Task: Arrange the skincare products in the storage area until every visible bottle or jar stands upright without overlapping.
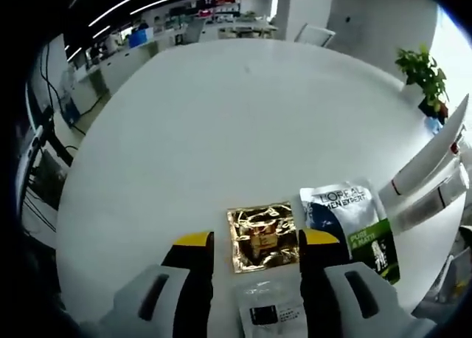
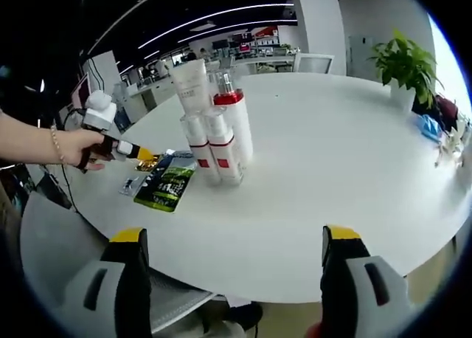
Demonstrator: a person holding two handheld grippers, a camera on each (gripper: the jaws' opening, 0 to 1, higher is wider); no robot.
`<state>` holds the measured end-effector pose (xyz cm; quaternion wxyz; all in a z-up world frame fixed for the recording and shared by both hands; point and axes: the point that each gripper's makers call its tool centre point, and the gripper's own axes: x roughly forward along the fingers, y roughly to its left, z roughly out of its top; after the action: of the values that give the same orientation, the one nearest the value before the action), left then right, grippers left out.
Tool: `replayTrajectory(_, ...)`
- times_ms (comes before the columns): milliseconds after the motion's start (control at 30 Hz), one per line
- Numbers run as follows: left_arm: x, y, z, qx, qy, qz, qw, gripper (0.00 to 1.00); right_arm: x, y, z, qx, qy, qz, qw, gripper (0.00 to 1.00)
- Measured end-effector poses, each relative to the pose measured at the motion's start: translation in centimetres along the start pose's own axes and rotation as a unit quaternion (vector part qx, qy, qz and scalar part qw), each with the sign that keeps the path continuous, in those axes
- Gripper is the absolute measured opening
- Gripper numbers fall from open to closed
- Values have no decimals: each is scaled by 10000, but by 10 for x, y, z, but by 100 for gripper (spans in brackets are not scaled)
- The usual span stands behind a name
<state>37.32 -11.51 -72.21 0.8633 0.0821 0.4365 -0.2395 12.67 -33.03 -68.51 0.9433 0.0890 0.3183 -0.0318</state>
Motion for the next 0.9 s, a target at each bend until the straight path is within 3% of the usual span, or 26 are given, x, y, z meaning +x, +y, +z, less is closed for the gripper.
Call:
replayTrajectory(200, -18, 11, 7, -25, -325, -185, 9993, 56, 4, 8, 11, -99, -88, 102, 9999, 98)
replayTrajectory(333, -31, 20, 3, 150, -384, -206, 9989, 62, 6, 12, 18, -181, -149, 165, 9996, 98)
replayTrajectory(533, -58, 27, -4, 286, -595, -454, 9968, 77, 10, 19, 23, -244, -201, 247, 9992, 99)
replayTrajectory(900, -118, 26, -20, 532, -1173, -1168, 9848, 97, 16, 49, 37, -452, -340, 539, 9969, 99)
